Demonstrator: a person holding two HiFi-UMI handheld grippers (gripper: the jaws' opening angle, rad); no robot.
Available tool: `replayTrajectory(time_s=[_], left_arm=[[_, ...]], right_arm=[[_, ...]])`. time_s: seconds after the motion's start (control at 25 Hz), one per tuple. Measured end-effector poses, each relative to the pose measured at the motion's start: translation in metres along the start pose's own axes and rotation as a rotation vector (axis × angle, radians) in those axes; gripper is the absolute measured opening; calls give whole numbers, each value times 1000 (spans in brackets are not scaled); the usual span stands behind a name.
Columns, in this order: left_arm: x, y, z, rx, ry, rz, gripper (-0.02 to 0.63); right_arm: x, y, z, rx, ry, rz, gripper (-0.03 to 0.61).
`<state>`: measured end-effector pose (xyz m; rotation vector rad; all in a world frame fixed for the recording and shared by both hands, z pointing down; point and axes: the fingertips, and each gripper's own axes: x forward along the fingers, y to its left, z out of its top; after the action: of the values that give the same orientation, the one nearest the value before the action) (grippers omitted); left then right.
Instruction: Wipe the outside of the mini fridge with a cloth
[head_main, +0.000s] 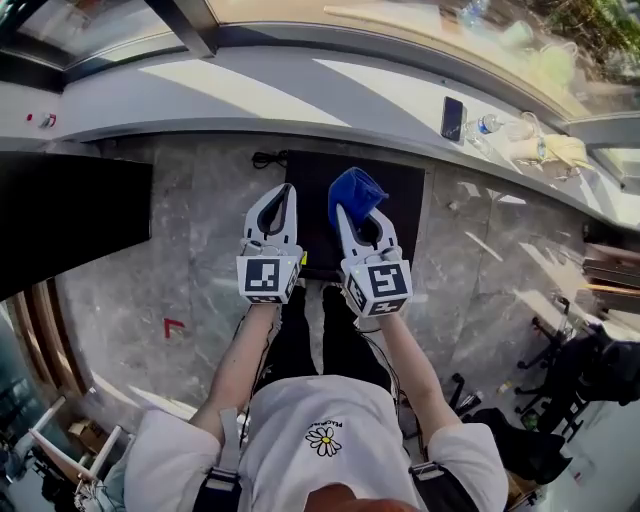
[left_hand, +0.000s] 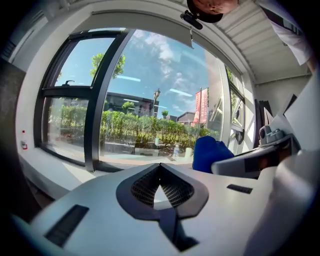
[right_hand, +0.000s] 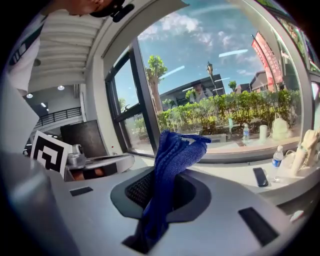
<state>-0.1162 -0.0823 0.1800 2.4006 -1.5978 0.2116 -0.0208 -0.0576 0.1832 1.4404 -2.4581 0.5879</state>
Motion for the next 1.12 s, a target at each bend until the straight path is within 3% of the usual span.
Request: replayTrajectory(time_s=[0.2,0.4,0.48,0.68,0.88,1.12], left_arm=[[20,29,-95,-116,85,48,5],[46,54,-161,-148,134,59,5],[50,63,-178,-154,138,73,5],[54,72,-211,-177,148,97,5],[49,76,-234,-208,166,108,5],[46,82,-244,-221,174,133,5]], right_arm=[[76,-1,-64,47,67,60,72],[161,-9,-131,306,174,118,72],[190,-8,-153,346,226,129,72],[232,-4,-191,296,364,146,72],[253,-6,-216,239,452,99,72],[264,-13,-222,151,502,55,72]])
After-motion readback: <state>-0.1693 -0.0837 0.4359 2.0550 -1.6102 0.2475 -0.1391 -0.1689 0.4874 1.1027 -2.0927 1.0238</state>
